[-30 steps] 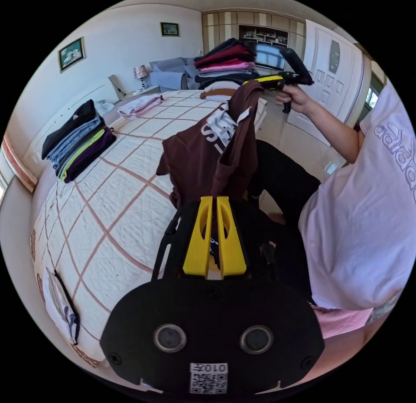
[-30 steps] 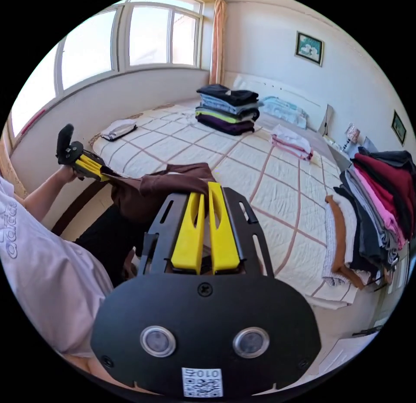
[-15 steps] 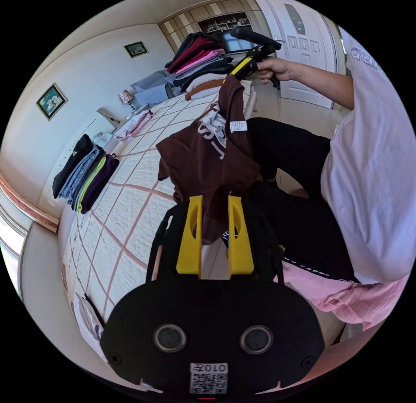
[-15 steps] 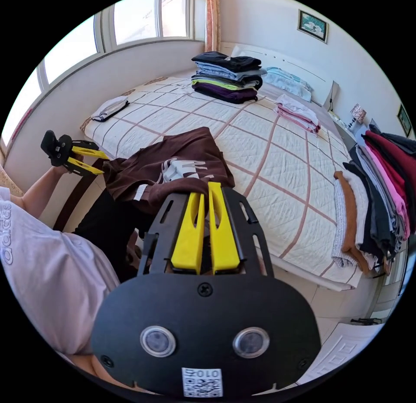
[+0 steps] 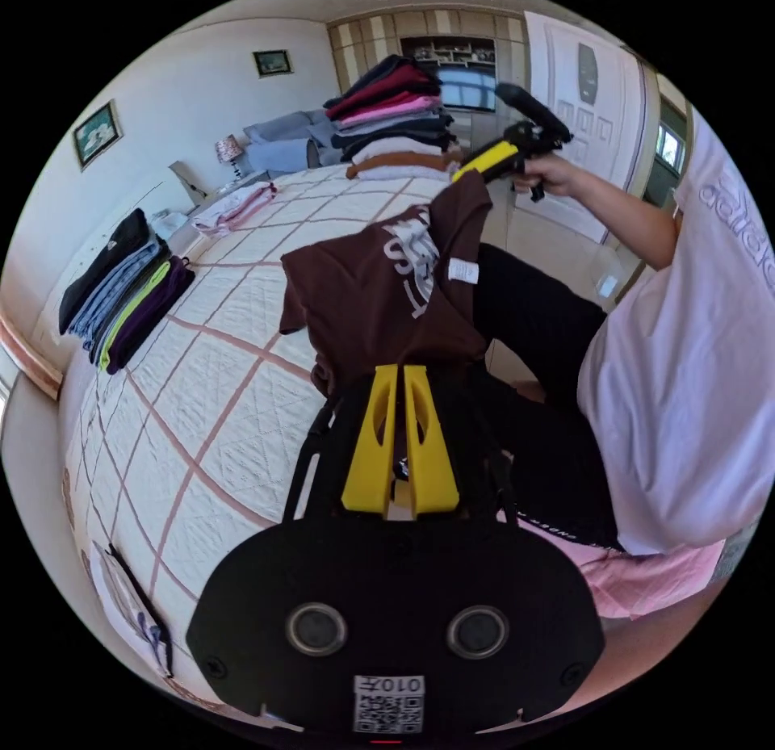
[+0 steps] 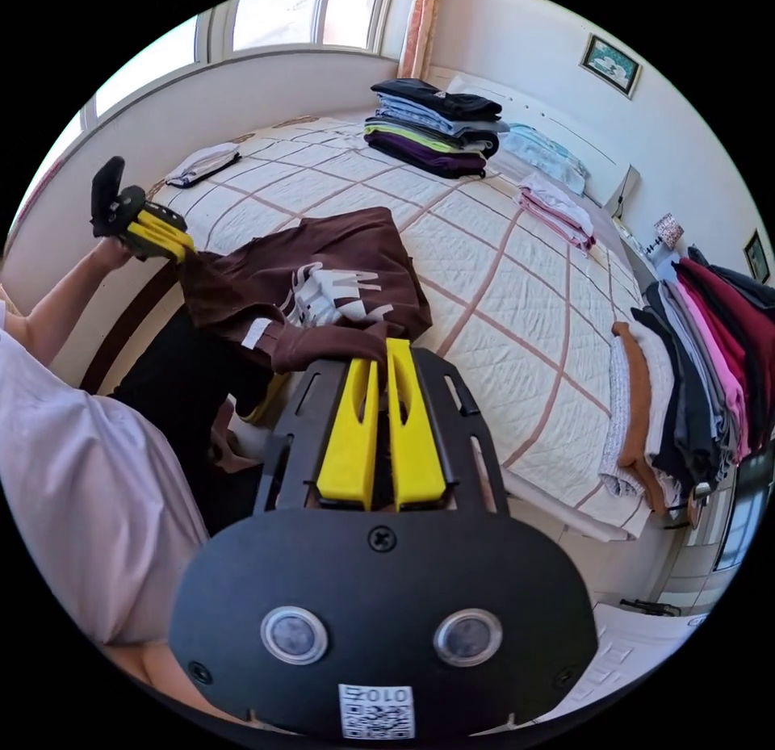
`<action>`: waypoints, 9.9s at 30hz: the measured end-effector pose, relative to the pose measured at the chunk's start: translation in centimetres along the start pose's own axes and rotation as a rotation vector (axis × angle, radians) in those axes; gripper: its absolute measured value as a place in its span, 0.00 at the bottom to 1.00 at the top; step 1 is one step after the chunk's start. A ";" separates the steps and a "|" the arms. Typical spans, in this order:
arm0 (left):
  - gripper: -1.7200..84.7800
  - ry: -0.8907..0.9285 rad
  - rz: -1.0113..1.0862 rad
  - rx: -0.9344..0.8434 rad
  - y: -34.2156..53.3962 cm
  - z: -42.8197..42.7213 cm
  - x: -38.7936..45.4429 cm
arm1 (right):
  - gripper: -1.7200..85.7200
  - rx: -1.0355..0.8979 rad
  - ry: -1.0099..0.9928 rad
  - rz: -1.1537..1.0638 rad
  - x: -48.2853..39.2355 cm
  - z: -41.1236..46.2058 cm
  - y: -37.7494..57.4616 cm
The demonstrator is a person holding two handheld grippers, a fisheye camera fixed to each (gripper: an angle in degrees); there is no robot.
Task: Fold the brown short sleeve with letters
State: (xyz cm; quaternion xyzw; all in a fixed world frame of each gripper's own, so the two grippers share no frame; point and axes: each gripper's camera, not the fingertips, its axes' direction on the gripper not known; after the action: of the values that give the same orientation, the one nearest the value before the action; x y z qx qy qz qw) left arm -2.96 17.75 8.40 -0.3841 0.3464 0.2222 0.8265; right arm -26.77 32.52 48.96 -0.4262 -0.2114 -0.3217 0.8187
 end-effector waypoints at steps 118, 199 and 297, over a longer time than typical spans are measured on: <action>0.09 -0.253 -0.151 0.004 -14.0 27.5 -42.8 | 0.07 0.261 -0.136 0.081 -3.0 5.9 5.0; 0.04 -0.251 -1.354 0.309 34.4 -2.5 -28.2 | 0.06 0.273 0.003 0.642 -0.5 3.3 16.7; 0.02 -0.238 -0.489 -0.099 23.4 12.5 -5.1 | 0.06 -0.005 0.228 0.145 -15.4 7.3 3.9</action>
State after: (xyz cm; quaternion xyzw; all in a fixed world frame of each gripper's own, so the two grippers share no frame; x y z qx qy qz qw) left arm -16.20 41.26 6.74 -0.4677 0.1326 0.0762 0.8706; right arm -35.35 45.64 41.20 -0.4029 -0.0846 -0.3086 0.8575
